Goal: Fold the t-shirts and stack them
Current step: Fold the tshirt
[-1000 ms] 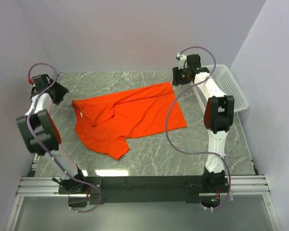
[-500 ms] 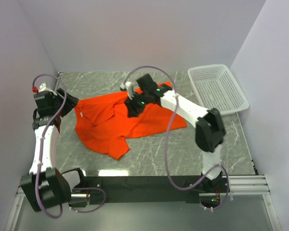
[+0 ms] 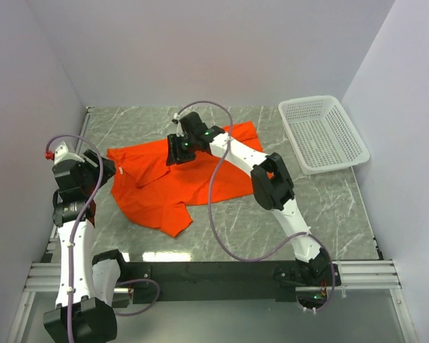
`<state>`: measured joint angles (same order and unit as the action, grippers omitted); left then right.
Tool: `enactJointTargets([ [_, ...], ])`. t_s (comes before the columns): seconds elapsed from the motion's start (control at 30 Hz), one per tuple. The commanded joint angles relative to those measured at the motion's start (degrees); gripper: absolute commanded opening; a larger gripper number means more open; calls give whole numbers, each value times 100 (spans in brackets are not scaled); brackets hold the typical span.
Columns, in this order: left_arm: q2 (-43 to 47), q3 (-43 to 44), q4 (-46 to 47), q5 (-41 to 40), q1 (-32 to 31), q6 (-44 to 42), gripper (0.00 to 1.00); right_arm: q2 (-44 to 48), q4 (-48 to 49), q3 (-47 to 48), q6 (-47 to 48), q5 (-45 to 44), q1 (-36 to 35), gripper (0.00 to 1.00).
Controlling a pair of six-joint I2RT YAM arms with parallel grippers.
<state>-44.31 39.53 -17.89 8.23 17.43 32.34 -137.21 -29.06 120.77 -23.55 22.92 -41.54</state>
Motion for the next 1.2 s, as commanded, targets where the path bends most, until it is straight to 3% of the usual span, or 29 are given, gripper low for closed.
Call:
enactJointTargets([
  [0.0, 186, 11, 207, -216, 15, -43, 72, -349, 234, 735, -537, -366, -214, 54],
  [0.43, 292, 2, 189, -216, 6, -26, 73, -834, 102, 1133, -458, -1043, -390, 49],
  [1.17, 301, -7, 207, -172, -3, 9, 73, -1141, 93, 1203, -449, -1132, -504, 45],
])
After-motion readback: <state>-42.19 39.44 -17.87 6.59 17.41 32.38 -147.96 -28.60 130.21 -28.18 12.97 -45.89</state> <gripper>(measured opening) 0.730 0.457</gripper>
